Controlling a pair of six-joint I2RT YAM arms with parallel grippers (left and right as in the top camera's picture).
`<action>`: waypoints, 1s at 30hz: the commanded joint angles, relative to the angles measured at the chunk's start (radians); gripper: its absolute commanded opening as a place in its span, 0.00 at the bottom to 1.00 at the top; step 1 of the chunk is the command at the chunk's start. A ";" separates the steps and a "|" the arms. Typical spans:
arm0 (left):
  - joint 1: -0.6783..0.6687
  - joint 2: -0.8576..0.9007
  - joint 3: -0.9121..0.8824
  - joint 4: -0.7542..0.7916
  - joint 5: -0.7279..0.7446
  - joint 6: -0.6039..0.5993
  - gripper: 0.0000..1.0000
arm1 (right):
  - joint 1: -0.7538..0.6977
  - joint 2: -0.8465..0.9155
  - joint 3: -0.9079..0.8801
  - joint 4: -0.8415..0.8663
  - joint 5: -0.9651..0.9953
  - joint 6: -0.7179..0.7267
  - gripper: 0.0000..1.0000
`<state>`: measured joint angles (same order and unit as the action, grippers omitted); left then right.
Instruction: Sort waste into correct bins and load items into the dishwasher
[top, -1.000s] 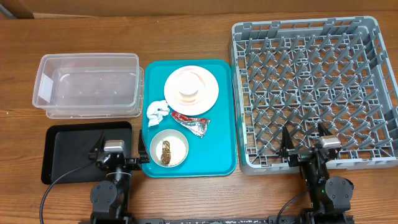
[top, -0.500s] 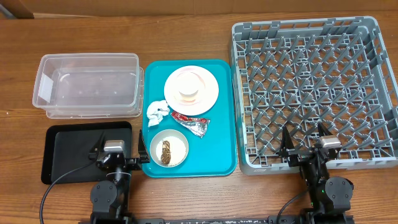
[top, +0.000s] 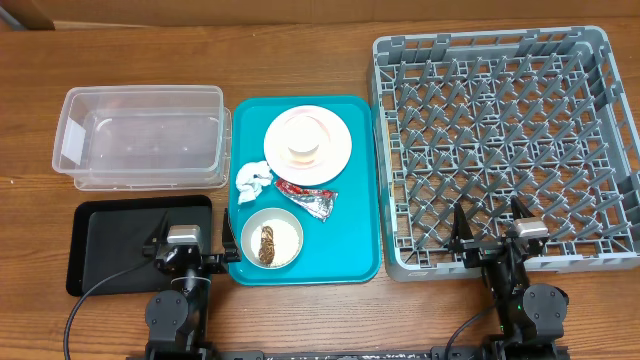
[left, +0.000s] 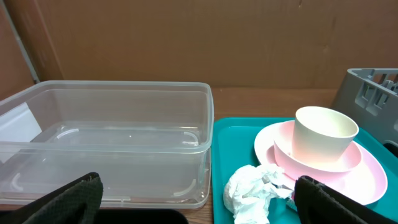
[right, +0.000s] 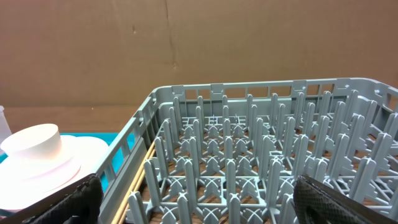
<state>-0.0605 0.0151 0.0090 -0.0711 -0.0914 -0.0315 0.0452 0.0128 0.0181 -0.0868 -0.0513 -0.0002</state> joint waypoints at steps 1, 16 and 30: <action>-0.006 -0.011 -0.004 0.005 -0.013 -0.018 1.00 | -0.007 -0.010 -0.010 0.005 0.005 0.004 1.00; -0.006 0.017 0.264 -0.065 0.200 -0.108 1.00 | -0.007 -0.010 -0.010 0.005 0.005 0.004 1.00; -0.006 0.860 1.376 -1.177 0.444 -0.054 1.00 | -0.007 -0.010 -0.010 0.006 0.005 0.004 1.00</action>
<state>-0.0608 0.6643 1.1976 -1.1187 0.2420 -0.1089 0.0456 0.0128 0.0181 -0.0879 -0.0513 -0.0002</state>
